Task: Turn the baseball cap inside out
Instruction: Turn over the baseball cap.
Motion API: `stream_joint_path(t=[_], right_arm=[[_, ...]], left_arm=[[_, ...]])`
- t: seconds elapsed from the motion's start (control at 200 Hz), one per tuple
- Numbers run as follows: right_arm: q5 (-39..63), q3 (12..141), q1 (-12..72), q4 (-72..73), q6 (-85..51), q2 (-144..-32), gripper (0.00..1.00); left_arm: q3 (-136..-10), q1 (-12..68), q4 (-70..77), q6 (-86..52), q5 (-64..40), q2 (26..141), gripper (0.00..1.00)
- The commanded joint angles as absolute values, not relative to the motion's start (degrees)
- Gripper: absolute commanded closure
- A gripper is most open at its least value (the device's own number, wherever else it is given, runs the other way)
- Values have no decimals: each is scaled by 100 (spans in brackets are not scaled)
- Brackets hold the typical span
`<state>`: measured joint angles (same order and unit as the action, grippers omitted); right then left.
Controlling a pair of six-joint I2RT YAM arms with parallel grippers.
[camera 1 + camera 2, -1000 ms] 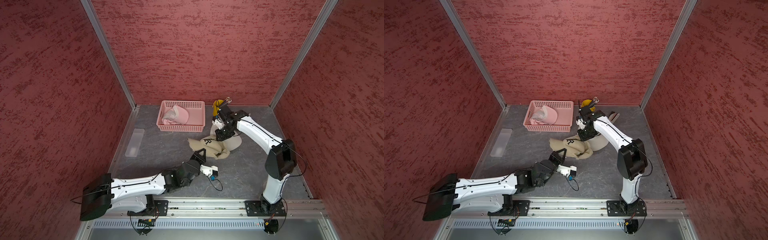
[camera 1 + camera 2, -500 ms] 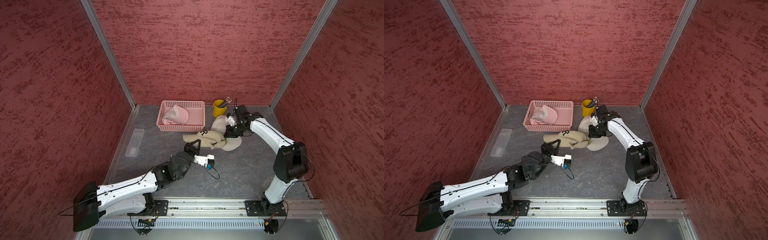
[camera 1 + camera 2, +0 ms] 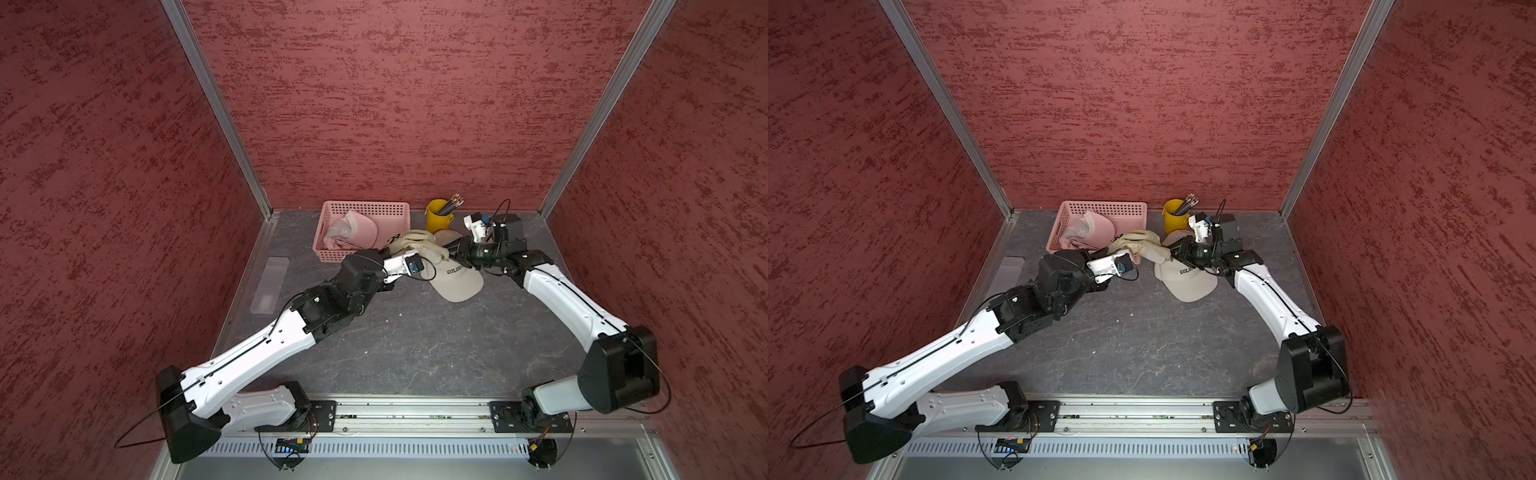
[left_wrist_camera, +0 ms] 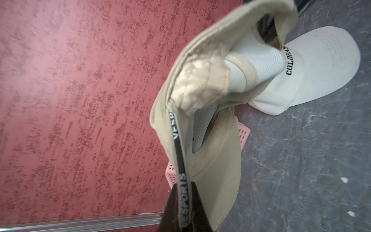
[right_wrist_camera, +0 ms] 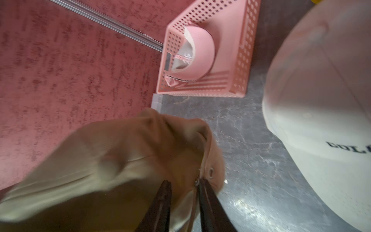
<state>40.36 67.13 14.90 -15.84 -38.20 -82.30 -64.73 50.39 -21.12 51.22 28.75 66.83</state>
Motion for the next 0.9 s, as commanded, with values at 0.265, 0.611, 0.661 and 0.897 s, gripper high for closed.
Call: stream_joint_path(t=[0.265, 0.611, 0.661, 0.897], right_arm=[[2871, 8043, 1442, -3687, -749, -7976, 42], [4597, 8064, 1698, -3463, 1582, -8314, 36], [4584, 8178, 1832, -3700, 1943, -8499, 36], [4562, 8072, 2197, -4097, 2661, -8450, 34]], left_arm=[[-6830, 4039, -3868, 4146, 1100, 6785, 100], [-7450, 3646, -4792, 4938, -166, 6994, 100], [-7542, 3642, -4855, 4995, -234, 7043, 100], [-7856, 3643, -4943, 5149, -231, 7329, 100]])
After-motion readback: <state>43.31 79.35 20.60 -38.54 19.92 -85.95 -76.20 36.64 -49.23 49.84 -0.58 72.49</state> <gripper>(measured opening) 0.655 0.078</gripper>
